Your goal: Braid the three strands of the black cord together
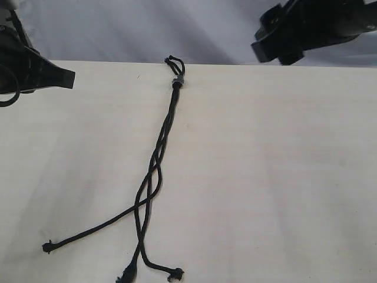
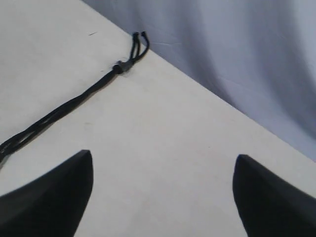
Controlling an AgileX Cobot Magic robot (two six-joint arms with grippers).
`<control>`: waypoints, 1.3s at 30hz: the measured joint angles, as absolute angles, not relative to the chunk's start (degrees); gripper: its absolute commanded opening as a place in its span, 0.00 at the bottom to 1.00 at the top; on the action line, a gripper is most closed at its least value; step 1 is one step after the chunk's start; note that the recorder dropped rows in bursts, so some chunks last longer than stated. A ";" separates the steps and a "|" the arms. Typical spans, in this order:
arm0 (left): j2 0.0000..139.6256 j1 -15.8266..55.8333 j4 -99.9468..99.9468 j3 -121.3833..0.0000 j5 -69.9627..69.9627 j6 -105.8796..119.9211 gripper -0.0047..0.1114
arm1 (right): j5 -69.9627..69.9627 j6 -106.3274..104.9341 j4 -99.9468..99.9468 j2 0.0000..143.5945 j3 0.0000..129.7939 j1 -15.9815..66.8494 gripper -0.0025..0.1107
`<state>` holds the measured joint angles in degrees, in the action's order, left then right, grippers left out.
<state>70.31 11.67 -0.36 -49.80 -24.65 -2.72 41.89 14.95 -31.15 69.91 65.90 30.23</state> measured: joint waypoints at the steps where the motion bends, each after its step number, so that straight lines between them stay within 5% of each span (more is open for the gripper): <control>1: 70.15 12.26 -0.36 -49.69 -24.13 -2.72 0.05 | 41.89 15.07 -31.15 69.45 65.90 28.92 0.67; 17: 51.88 16.57 0.00 -33.49 -6.41 -1.95 0.05 | 42.15 15.29 -31.25 68.93 65.90 26.64 0.67; 39: 42.11 16.57 0.00 -32.82 -5.36 -1.92 0.05 | 42.15 16.06 -31.25 68.93 65.90 26.64 0.67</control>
<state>42.11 16.57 0.00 -32.82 -5.36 -1.92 42.15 16.06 -31.25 68.93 65.90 26.64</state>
